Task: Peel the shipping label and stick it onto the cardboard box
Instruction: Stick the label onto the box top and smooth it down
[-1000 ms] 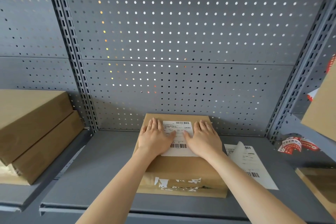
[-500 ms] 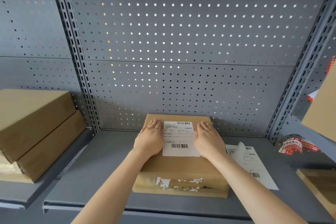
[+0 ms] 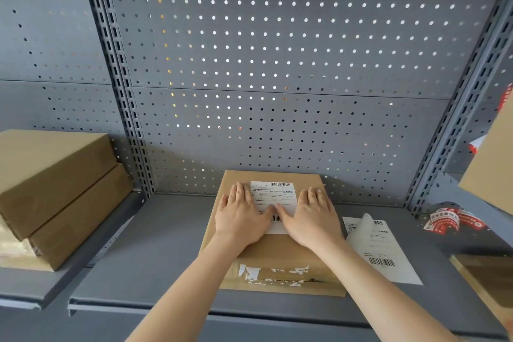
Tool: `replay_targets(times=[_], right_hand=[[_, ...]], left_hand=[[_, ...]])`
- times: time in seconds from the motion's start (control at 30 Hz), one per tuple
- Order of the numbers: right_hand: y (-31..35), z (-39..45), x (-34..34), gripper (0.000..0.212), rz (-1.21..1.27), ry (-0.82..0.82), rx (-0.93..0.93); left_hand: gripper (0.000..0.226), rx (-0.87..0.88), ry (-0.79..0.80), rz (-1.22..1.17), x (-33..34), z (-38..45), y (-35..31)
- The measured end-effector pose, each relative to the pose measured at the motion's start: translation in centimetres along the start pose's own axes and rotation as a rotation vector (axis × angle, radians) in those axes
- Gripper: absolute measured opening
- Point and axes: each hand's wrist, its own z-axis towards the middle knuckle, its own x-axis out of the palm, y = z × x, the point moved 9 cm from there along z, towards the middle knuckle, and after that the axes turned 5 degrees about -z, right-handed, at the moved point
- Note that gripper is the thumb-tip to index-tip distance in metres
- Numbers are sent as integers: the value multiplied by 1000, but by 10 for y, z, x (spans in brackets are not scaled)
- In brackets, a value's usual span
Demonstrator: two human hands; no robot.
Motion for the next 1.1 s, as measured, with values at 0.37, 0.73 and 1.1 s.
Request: replay_targets(times=[0.37, 0.73, 1.1], right_hand=[[-3, 0, -2, 80, -6, 0, -39], [-11, -1, 3, 54, 67, 55, -85], [-12, -9, 2, 58, 83, 75, -59]], left_hand=[[81, 54, 28, 19, 0, 3, 2], [54, 142, 86, -56, -3, 5, 12], [51, 141, 42, -124, -14, -6, 5]])
